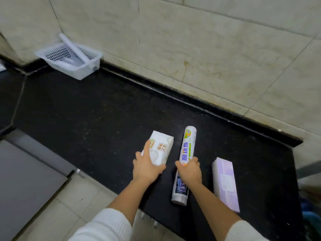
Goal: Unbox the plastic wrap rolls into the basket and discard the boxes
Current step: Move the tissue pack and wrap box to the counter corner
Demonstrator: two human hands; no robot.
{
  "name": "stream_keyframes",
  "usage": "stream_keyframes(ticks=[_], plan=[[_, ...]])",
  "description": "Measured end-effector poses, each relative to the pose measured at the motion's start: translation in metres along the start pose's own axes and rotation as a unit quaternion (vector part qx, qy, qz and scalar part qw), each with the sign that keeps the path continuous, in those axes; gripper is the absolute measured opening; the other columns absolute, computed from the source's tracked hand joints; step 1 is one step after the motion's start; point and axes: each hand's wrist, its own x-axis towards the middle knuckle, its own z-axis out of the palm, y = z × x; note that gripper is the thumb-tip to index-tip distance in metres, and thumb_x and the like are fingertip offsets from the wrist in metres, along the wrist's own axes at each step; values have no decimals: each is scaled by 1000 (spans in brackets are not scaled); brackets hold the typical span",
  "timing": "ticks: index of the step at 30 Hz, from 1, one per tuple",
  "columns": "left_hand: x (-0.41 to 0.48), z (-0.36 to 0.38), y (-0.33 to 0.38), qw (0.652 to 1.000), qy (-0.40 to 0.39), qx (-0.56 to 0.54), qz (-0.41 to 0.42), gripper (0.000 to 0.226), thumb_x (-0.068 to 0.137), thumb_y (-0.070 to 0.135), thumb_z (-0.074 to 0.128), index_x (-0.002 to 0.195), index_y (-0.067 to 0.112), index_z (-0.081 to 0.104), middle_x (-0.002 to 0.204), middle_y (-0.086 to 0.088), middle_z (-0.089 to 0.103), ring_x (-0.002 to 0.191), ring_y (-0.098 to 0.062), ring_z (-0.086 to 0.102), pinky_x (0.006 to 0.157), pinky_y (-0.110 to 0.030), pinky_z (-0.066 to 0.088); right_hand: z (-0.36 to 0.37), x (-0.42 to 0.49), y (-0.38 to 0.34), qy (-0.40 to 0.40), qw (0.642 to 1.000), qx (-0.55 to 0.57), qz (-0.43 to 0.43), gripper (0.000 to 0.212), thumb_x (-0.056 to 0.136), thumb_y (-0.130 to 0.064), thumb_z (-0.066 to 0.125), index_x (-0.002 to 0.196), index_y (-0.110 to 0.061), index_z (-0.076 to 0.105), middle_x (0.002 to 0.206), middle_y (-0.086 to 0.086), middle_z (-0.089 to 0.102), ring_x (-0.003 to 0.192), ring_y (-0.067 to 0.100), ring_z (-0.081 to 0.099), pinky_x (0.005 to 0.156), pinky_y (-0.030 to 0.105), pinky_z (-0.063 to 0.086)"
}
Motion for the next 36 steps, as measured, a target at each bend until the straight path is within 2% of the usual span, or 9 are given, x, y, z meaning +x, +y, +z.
stream_keyframes(ticks=[7, 14, 16, 20, 22, 29, 36], plan=[[52, -109, -58, 994, 74, -78, -7, 107, 58, 43, 70, 140, 51, 3, 124, -6, 42, 110, -34, 51, 89, -40, 43, 61, -7, -100, -8, 998, 22, -63, 48, 78, -42, 66, 104, -11, 41, 104, 10, 53, 80, 23, 54, 67, 33, 44], [108, -252, -168, 988, 124, -87, -40, 104, 55, 45, 67, 139, 53, 5, 124, -3, 41, 112, -32, 50, 88, -41, 45, 184, -57, -239, -41, 992, 19, -119, 51, 77, -44, 66, 108, -11, 44, 103, 6, 50, 78, 21, 51, 63, 31, 39], [121, -293, -201, 986, 133, -84, -45, 103, 56, 44, 68, 139, 52, 7, 122, -3, 42, 109, -31, 52, 85, -40, 45, 222, -76, -274, -59, 992, 21, -113, 50, 77, -45, 65, 108, -12, 43, 104, 6, 51, 79, 20, 53, 64, 31, 41], [147, -360, -256, 981, 162, -79, -64, 103, 57, 40, 71, 140, 48, 10, 121, -7, 43, 113, -33, 50, 94, -44, 44, 284, -106, -336, -95, 988, 15, -120, 49, 76, -45, 66, 106, -12, 44, 107, 9, 56, 85, 25, 58, 68, 33, 45], [161, -385, -275, 979, 174, -87, -68, 103, 55, 41, 71, 140, 47, 11, 119, -6, 42, 110, -34, 50, 93, -46, 45, 306, -111, -363, -103, 985, 3, -137, 52, 76, -44, 66, 108, -9, 45, 110, 12, 57, 92, 30, 61, 74, 36, 48], [240, -462, -313, 977, 185, -80, -70, 104, 56, 44, 69, 141, 45, 9, 119, -5, 43, 102, -32, 51, 77, -38, 40, 368, -92, -471, -121, 976, -21, -180, 52, 77, -44, 66, 110, -11, 43, 109, 11, 54, 90, 27, 61, 78, 41, 54], [338, -527, -332, 979, 182, -55, -79, 104, 58, 46, 70, 142, 45, 8, 130, -6, 39, 112, -34, 49, 88, -47, 47, 425, -40, -562, -150, 972, -24, -182, 53, 79, -43, 66, 113, -10, 42, 113, 12, 54, 92, 27, 61, 80, 43, 55]])
